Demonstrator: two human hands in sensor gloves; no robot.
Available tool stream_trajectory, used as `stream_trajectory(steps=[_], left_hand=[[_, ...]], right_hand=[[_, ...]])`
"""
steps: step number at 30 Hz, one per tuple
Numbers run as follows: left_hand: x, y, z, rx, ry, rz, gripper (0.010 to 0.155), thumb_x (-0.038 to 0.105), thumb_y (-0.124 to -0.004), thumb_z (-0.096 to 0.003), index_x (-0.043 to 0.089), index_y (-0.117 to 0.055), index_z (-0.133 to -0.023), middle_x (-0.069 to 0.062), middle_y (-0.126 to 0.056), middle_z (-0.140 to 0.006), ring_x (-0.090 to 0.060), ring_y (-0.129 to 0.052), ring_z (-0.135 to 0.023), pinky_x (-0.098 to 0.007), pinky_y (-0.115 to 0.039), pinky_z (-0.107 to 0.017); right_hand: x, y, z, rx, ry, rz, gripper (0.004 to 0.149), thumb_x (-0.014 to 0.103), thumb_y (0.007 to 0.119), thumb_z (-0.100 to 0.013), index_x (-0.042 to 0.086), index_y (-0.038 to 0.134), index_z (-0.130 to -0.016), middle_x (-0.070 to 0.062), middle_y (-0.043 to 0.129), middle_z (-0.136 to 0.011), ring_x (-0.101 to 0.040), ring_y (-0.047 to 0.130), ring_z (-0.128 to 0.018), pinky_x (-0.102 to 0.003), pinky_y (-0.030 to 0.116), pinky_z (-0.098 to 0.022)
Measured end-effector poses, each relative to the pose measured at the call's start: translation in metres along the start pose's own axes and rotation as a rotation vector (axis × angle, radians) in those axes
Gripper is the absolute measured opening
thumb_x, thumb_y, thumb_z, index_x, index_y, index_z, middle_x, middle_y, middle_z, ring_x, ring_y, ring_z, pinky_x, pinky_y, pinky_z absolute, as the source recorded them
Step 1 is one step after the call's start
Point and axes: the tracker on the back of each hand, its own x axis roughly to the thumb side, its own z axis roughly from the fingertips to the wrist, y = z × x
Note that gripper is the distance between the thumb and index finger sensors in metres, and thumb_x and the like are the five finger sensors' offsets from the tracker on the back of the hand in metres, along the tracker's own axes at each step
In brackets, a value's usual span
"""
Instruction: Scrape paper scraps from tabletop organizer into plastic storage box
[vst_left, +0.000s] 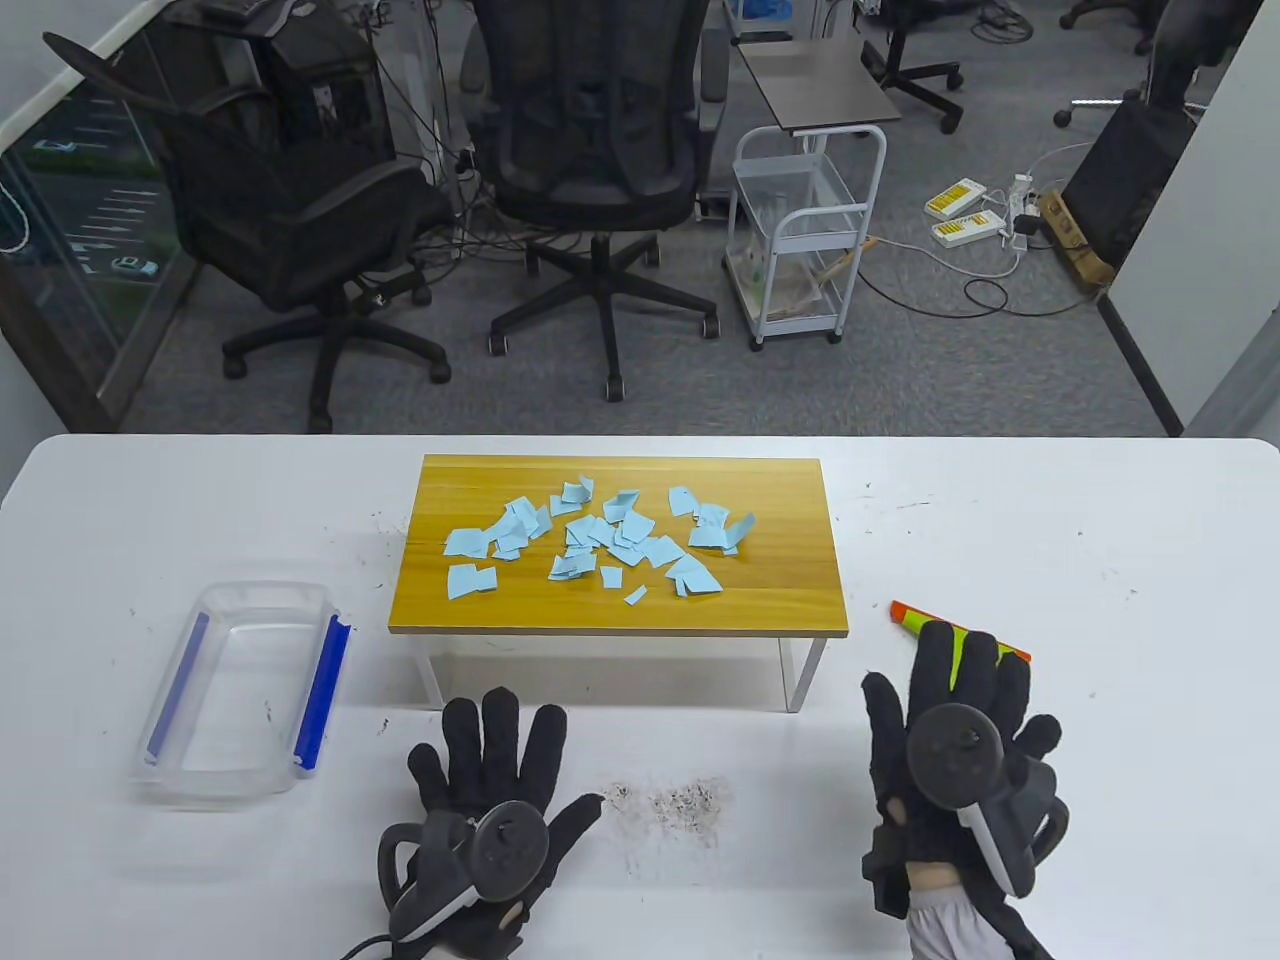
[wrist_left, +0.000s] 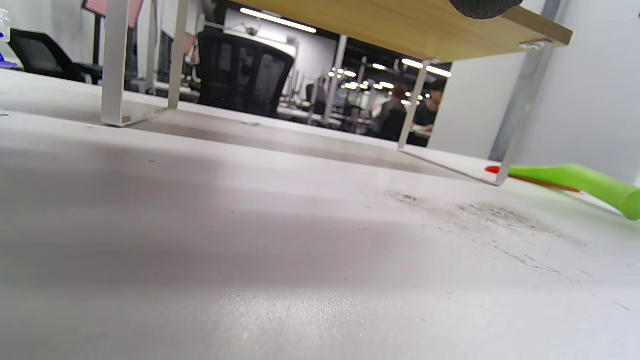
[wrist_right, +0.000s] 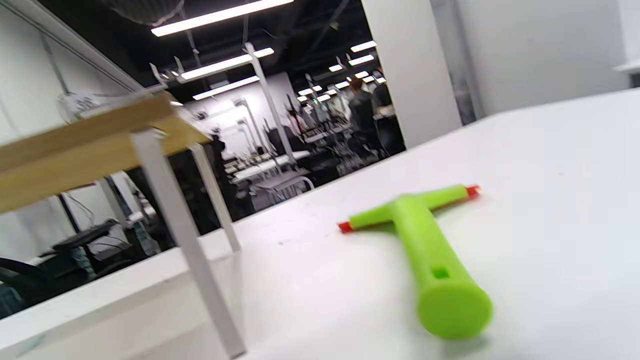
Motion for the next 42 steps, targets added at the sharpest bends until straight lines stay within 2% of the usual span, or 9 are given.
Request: stream_trajectory(steps=[7,15,17,20,24,29,33,37,42], left_hand=[[-0.005,-0.003,-0.003,-0.052,0.005,0.013,0.083,0.066,-0.053,-0.0633,0.025,-0.016,-0.124,-0.025,-0.003,-0.126,-0.061,-0.001,-0.106,-0.084,-0.018,-0.065],[-0.010,-0.006,-0.006,-0.086,0.018,0.038,0.083,0.066,-0.053,-0.0635,0.025,-0.016,-0.124,-0.026,-0.005,-0.126,-0.061,-0.002,-0.106,-0.084,-0.019,-0.065],[-0.010,-0.006,-0.006,-0.086,0.019,0.039,0.083,0.066,-0.053,-0.0635,0.024,-0.016,-0.125,-0.026,-0.005,-0.126,-0.062,-0.002,-0.106,-0.084,-0.019,-0.065],[-0.010,-0.006,-0.006,-0.089,0.015,0.043,0.083,0.066,-0.053,-0.0634,0.024,-0.016,-0.125,-0.026,-0.005,-0.126,-0.062,-0.002,-0.106,-0.084,-0.019,-0.065],[-0.010,-0.006,-0.006,-0.102,0.009,0.055,0.083,0.066,-0.053,-0.0634,0.024,-0.016,-0.125,-0.026,-0.005,-0.126,-0.061,-0.002,-0.106,-0.084,-0.019,-0.065],[-0.009,-0.006,-0.006,-0.109,-0.003,0.062,0.083,0.066,-0.053,-0.0635,0.025,-0.016,-0.124,-0.026,-0.005,-0.126,-0.061,-0.002,-0.106,-0.084,-0.019,-0.065],[-0.009,-0.006,-0.006,-0.104,-0.009,0.064,0.083,0.066,-0.053,-0.0634,0.025,-0.016,-0.124,-0.026,-0.005,-0.126,-0.061,-0.002,-0.106,-0.084,-0.019,-0.065],[-0.008,-0.007,-0.006,-0.115,-0.013,0.072,0.083,0.066,-0.053,-0.0635,0.025,-0.015,-0.124,-0.026,-0.005,-0.126,-0.061,-0.002,-0.106,-0.084,-0.019,-0.065],[-0.009,-0.007,-0.006,-0.121,-0.006,0.079,0.083,0.066,-0.053,-0.0635,0.024,-0.015,-0.124,-0.026,-0.005,-0.126,-0.062,-0.002,-0.106,-0.084,-0.019,-0.065]], right_hand=[[-0.040,0.045,-0.031,0.173,0.307,0.172,0.073,0.056,0.069,-0.045,0.025,0.048,-0.108,-0.017,0.046,-0.114,-0.052,0.039,-0.104,-0.081,0.029,-0.061],[-0.046,0.092,-0.039,0.361,0.492,0.297,0.076,0.059,0.066,-0.045,0.023,0.043,-0.108,-0.015,0.052,-0.113,-0.050,0.041,-0.104,-0.081,0.031,-0.062],[-0.041,0.095,-0.040,0.294,0.508,0.247,0.077,0.056,0.073,-0.043,0.018,0.048,-0.106,-0.015,0.059,-0.110,-0.049,0.046,-0.103,-0.080,0.032,-0.063],[-0.035,0.098,-0.042,0.343,0.560,0.356,0.082,0.059,0.076,-0.041,0.015,0.050,-0.105,-0.014,0.059,-0.110,-0.048,0.051,-0.103,-0.079,0.036,-0.063],[-0.030,0.096,-0.045,0.248,0.612,0.403,0.068,0.047,0.083,-0.041,0.009,0.068,-0.095,-0.015,0.076,-0.097,-0.044,0.066,-0.096,-0.076,0.044,-0.064],[-0.046,0.075,-0.051,0.278,0.679,0.288,0.063,0.041,0.082,-0.042,0.006,0.066,-0.092,-0.014,0.086,-0.082,-0.039,0.086,-0.081,-0.070,0.059,-0.061],[-0.054,0.050,-0.058,0.331,0.674,0.110,0.063,0.036,0.081,-0.042,0.007,0.061,-0.094,-0.015,0.081,-0.082,-0.038,0.091,-0.072,-0.064,0.068,-0.057],[-0.039,0.009,-0.067,0.246,0.567,0.099,0.062,0.035,0.080,-0.042,0.006,0.062,-0.094,-0.016,0.080,-0.080,-0.039,0.090,-0.069,-0.064,0.067,-0.057],[0.013,-0.055,-0.075,0.060,0.352,0.077,0.061,0.034,0.080,-0.042,0.007,0.065,-0.095,-0.015,0.082,-0.080,-0.040,0.090,-0.069,-0.064,0.067,-0.057]])
